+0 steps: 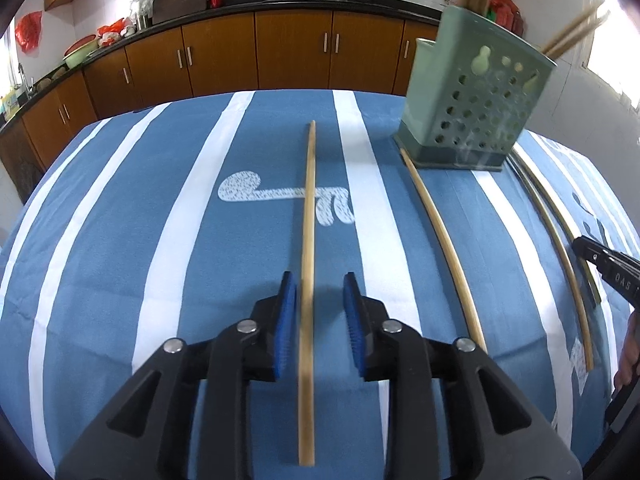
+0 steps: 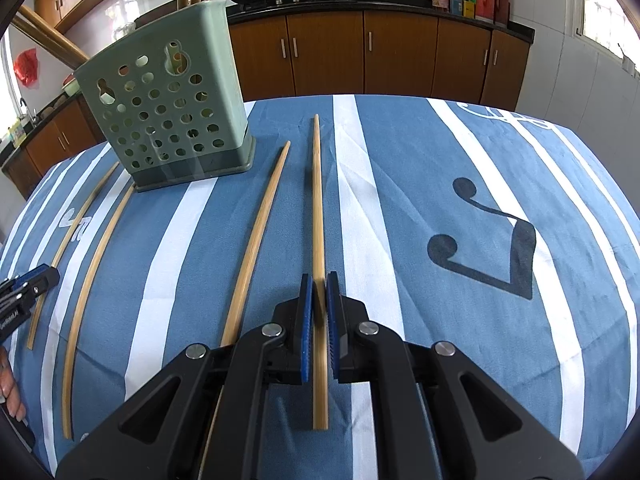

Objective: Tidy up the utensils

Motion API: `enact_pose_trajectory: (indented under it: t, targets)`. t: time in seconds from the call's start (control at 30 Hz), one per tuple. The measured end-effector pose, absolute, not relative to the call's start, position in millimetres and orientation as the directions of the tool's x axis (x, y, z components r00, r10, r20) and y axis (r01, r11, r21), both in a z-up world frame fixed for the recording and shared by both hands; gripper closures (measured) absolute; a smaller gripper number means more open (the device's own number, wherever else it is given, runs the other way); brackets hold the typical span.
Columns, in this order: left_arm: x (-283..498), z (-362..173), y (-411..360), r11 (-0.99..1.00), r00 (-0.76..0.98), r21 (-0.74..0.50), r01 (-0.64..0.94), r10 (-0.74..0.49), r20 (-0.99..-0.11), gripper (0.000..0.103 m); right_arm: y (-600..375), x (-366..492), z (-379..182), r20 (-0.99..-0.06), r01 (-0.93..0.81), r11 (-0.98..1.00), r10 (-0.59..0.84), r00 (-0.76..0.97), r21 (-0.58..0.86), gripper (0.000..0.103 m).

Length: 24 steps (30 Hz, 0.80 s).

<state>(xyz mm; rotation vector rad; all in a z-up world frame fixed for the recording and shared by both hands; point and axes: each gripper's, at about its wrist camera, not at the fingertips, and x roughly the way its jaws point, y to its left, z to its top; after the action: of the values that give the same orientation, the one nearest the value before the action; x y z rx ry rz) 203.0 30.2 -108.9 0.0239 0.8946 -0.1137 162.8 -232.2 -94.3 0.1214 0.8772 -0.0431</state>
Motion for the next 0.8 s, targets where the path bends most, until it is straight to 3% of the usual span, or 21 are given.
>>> enact_pose_trajectory:
  t: [0.07,0.1,0.17,0.43,0.8]
  targets:
    - [199.9,-108.9,31.4,0.994,0.620,-0.034,0.104,-0.091,-0.779,0.079,-233.8,162.3,-94.5,-0.768,0.088,0.991,0.022,0.640,0.102,0.095]
    - [199.2,-109.1,32.4,0.995,0.621,-0.031,0.098,-0.086,-0.779,0.088,-234.5,162.1,-94.7,-0.767,0.087,0.991,0.026,0.641,0.106,0.095]
    - [198.6,-109.3,34.4,0.995,0.620,-0.032,0.092,-0.083,-0.780,0.095,-236.5,162.6,-94.8,-0.767,0.084,0.990,0.033,0.641,0.112,0.096]
    - [185.6,-86.4,45.1,0.991,0.641,-0.086,0.101,-0.131,-0.756,0.095,-243.9,143.0,-64.9,-0.695,0.073,0.981,0.075,0.715,0.181,0.096]
    - [164.2,-17.0,47.6,0.984,0.766,-0.135,0.114,-0.174,-0.620,0.095,-252.0,123.5,-11.3,-0.544,0.051,0.972,0.086,0.834,0.230,0.096]
